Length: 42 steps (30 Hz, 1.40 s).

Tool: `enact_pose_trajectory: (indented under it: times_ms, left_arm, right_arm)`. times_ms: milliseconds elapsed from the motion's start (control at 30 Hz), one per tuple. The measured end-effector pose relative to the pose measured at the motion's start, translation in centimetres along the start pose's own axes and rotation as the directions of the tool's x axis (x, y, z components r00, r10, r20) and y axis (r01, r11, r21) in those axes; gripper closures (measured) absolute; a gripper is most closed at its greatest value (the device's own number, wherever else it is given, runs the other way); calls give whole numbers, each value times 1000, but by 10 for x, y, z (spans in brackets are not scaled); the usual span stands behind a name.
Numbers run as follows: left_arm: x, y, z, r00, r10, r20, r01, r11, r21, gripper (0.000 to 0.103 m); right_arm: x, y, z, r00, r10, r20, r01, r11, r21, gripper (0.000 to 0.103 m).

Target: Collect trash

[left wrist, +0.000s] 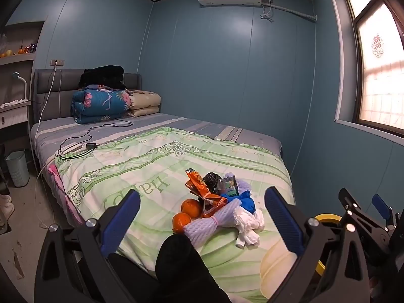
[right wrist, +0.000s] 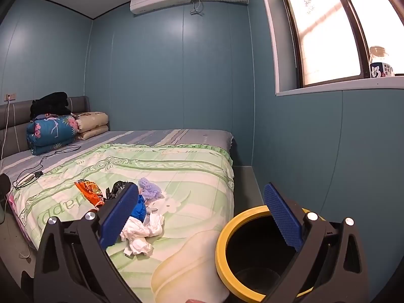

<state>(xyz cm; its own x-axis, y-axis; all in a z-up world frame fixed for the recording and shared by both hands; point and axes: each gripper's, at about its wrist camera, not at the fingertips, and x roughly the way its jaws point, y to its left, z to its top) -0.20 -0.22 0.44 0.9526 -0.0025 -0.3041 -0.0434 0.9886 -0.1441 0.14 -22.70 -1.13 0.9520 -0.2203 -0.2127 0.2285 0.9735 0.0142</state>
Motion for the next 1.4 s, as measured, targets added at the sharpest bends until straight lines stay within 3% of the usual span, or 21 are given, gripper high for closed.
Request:
enact_pose_trajectory:
  times_ms: [1400]
  left_arm:
    - [6,4,-5,1000,-1,-19,1,1000,2,8]
  right_arm:
    - [1,-9,2,1000,-7,-11,7,1000,15,8]
